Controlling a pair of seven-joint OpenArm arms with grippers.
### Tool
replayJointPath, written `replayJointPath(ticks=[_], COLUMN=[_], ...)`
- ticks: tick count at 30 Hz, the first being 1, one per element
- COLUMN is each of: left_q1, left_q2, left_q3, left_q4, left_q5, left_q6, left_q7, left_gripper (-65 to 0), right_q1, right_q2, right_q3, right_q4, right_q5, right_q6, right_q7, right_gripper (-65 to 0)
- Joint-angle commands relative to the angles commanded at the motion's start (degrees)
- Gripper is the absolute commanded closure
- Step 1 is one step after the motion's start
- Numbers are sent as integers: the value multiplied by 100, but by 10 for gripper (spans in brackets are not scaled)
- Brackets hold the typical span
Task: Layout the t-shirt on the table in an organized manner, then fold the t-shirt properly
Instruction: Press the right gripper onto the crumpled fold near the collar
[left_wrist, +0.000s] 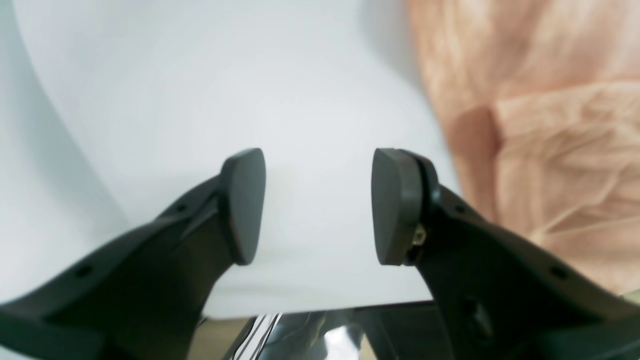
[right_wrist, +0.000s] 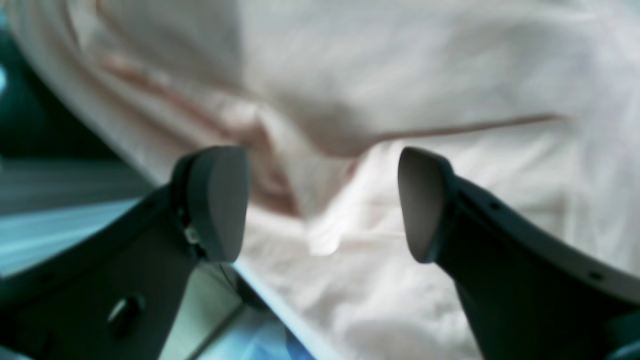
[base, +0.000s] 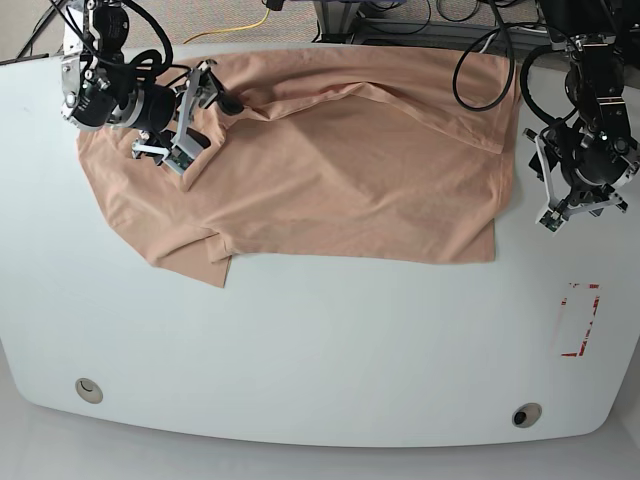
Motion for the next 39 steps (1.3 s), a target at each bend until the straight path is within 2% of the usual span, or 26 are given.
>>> replayJointPath(ticks=[4, 7, 10, 12, 16, 25, 30, 33, 39], left_q1=[0, 0, 0, 9, 26, 35, 35, 35, 35], left_q2=[0, -9, -26, -35, -35, -35, -35, -35, -35], left_q3=[0, 0, 0, -9, -9, -9, -9, -9, -9], left_q4=[-9, -9, -9, -9, -9, -9, -9, -9, -9], left_q5=[18, 18, 18, 18, 18, 18, 18, 18, 18], left_q6=[0, 0, 0, 0, 0, 0, 0, 0, 0], left_q7=[-35, -123, -123, -123, -123, -123, -123, -123, -123], left_gripper=[-318, -318, -318, -317, -317, -314, -314, -314, -314], right_q1=[-9, -9, 0, -9, -9, 26, 35, 35, 35], right_q2=[352, 387, 316, 149, -26, -273, -290, -246, -281], right_q3=[-545, -967, -1301, -1503, -1547, -1521, -1521, -1512, -1160], right_q4=[0, 0, -18, -18, -62, -149, -299, -308, -308], right_q5=[-501, -1380, -2418, -2998, -3499, -4088, -4396, -4396, -4352], right_q6=[0, 0, 0, 0, 0, 0, 0, 0, 0], right_q7=[527, 791, 1011, 1204, 1248, 1292, 1530, 1547, 1547], right_gripper=[-431, -431, -431, -431, -431, -430, -430, -426, -300])
